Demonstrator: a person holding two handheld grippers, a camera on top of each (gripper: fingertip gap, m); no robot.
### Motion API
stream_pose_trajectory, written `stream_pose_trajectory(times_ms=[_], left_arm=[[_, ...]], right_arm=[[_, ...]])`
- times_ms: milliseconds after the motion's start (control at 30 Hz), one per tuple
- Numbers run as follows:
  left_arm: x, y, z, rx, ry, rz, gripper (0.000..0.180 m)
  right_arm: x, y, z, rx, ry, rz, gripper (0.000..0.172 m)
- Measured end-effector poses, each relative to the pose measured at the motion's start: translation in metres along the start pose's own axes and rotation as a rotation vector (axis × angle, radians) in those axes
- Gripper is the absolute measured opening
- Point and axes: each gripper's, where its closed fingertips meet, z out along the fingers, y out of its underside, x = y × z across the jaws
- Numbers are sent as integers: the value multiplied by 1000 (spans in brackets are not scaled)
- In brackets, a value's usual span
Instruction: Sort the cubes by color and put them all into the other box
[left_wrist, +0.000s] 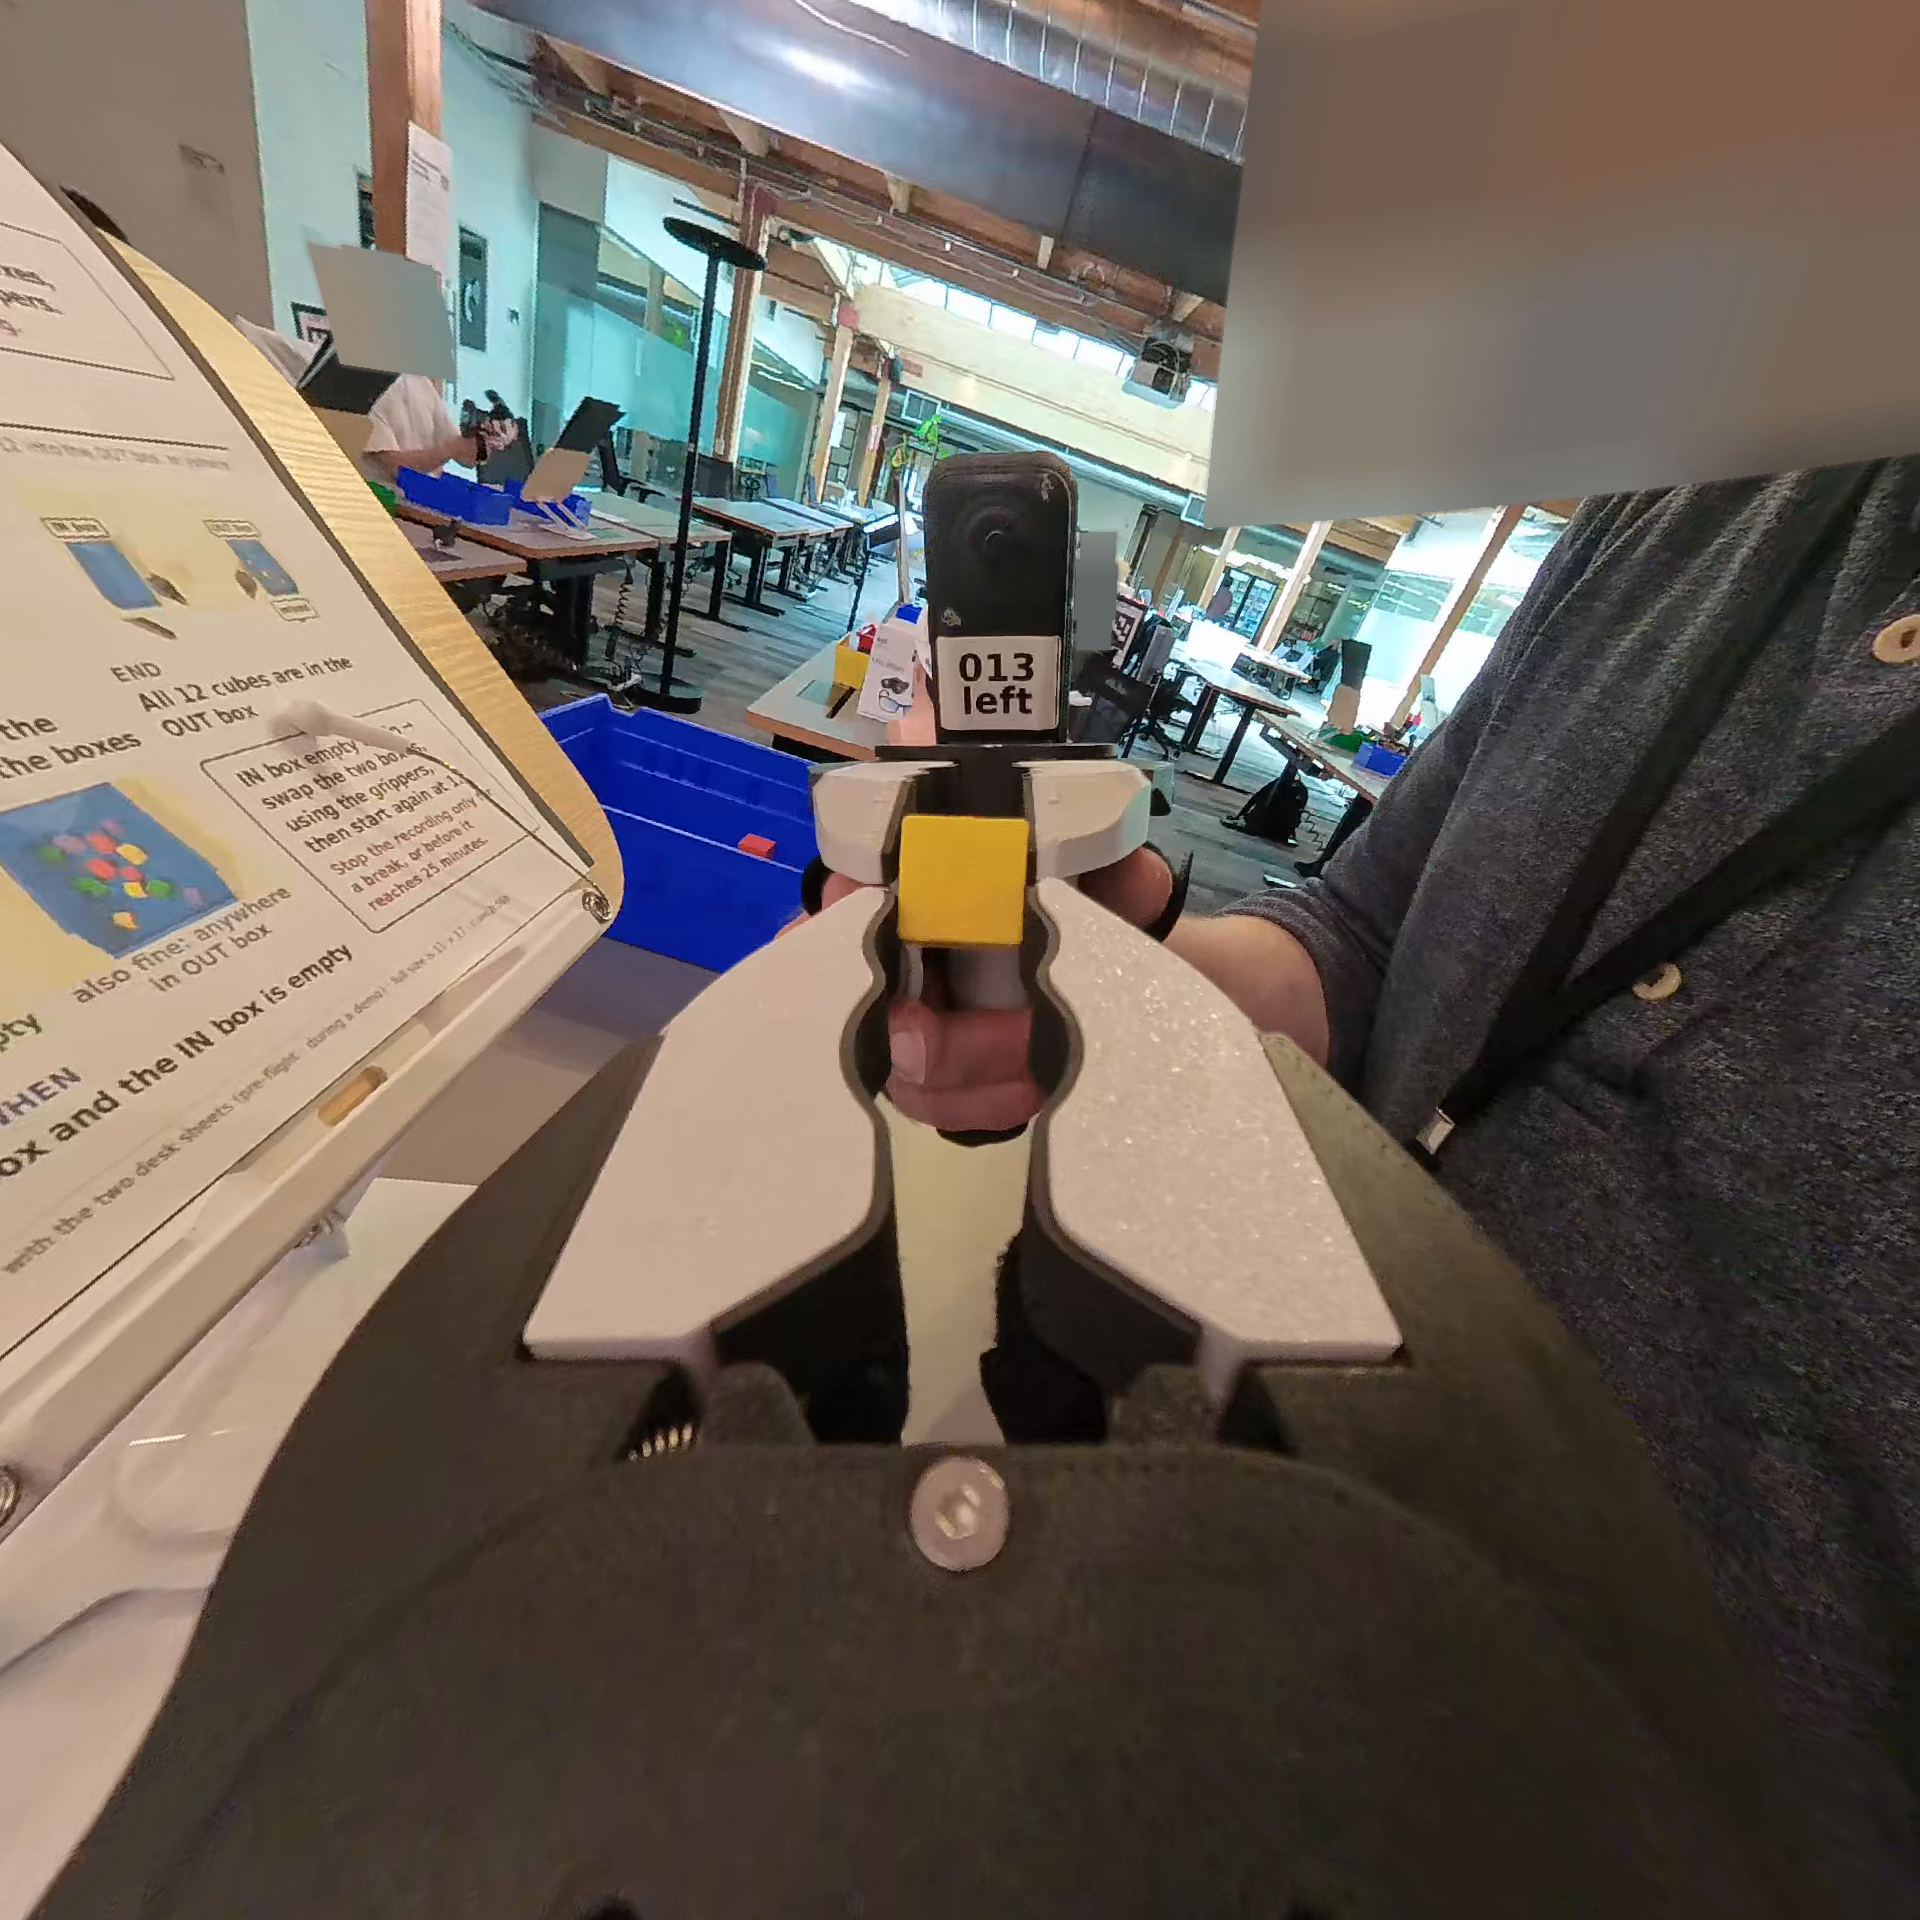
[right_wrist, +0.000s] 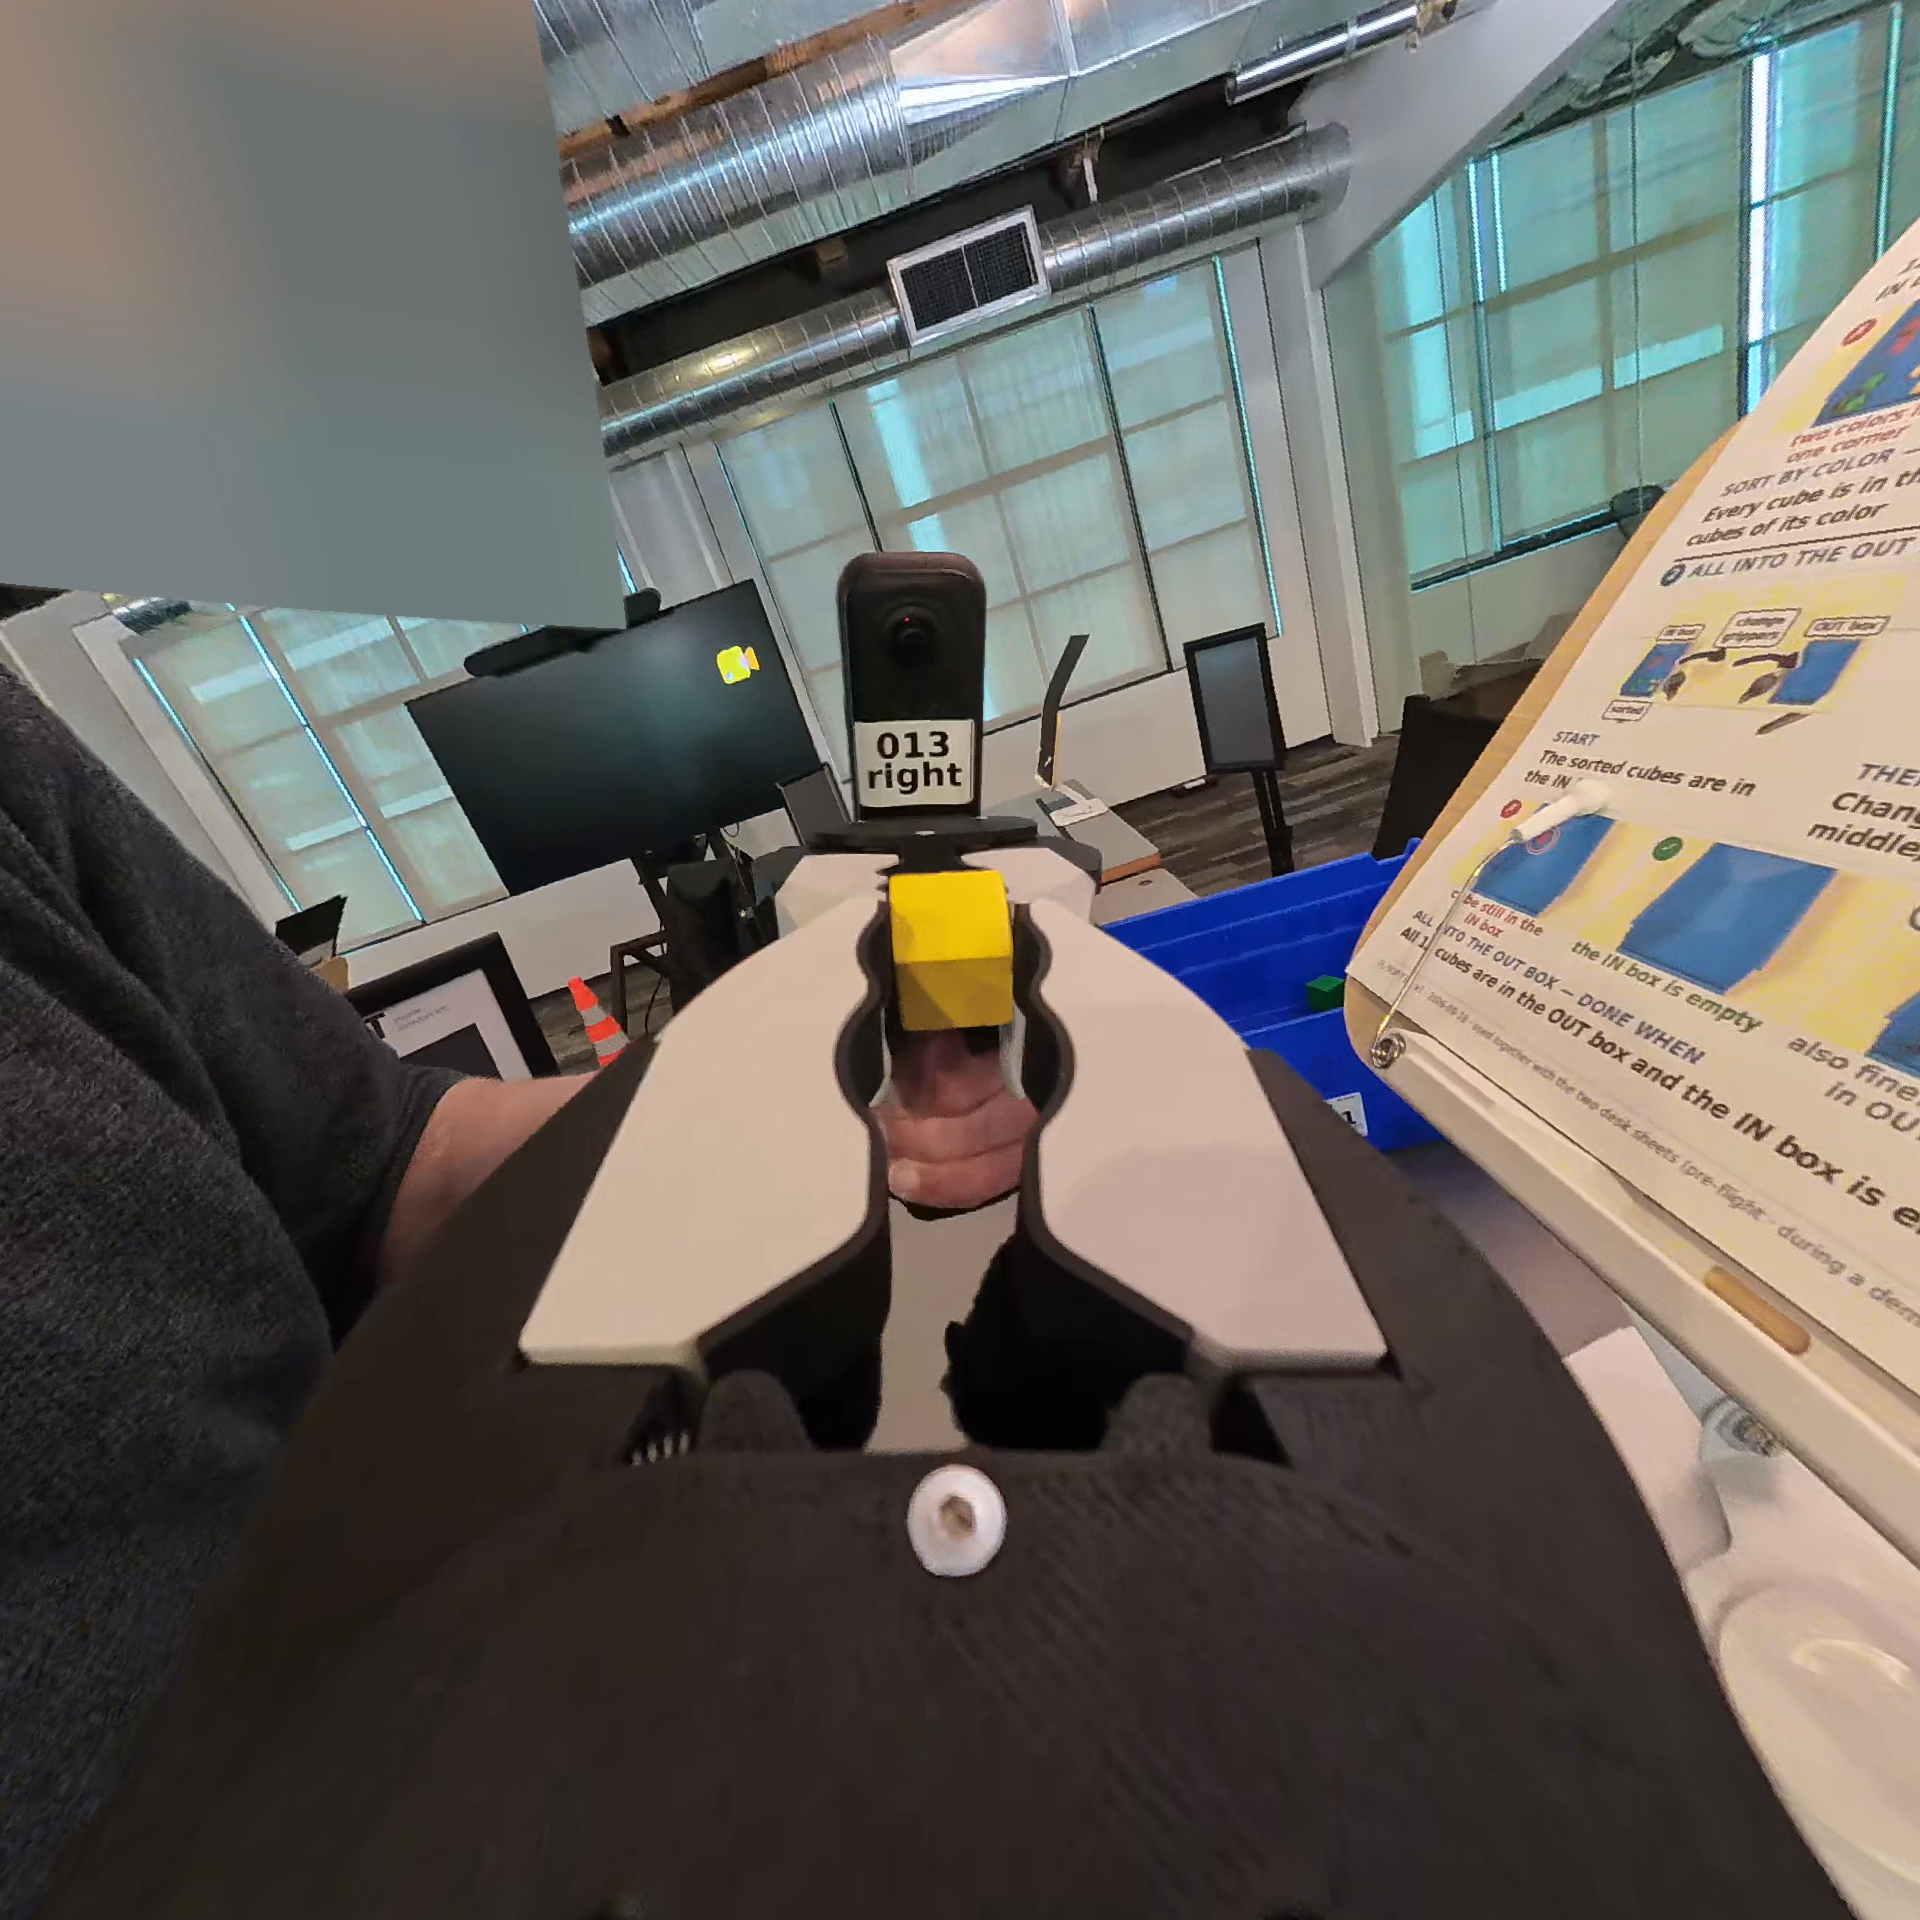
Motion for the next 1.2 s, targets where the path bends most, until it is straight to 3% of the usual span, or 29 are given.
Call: stream_pose_trajectory(times_ms=[133, 233, 367, 567, 700, 767, 933, 1067, 1200], left_arm=[[2, -2, 4, 8, 9, 5, 21], [-4, -3, -5, 1, -29, 26, 1], [-14, -3, -26, 3, -98, 26, 0], [-25, -4, -44, -13, -169, 25, 0], [-30, -3, -47, -15, -182, 8, 0], [-33, 0, -48, -25, -192, 2, 0], [-45, 12, -60, -51, -254, -20, 0], [-60, 21, -81, -73, -338, -35, 1], [-94, 32, -123, -141, -531, -26, 14]], right_arm=[[-2, -8, -10, 31, 24, -11, 22], [11, -26, -45, 62, 115, -46, 22], [70, -47, -146, 72, 438, -89, 22], [155, -36, -335, -67, 995, -114, 22], [190, -16, -422, -179, 1252, -69, 22], [200, -10, -449, -172, 1326, -27, 29], [188, -16, -468, -84, 1380, -21, 33], [165, -24, -446, -38, 1312, -39, 26], [137, -34, -399, -11, 1153, -79, 21]])
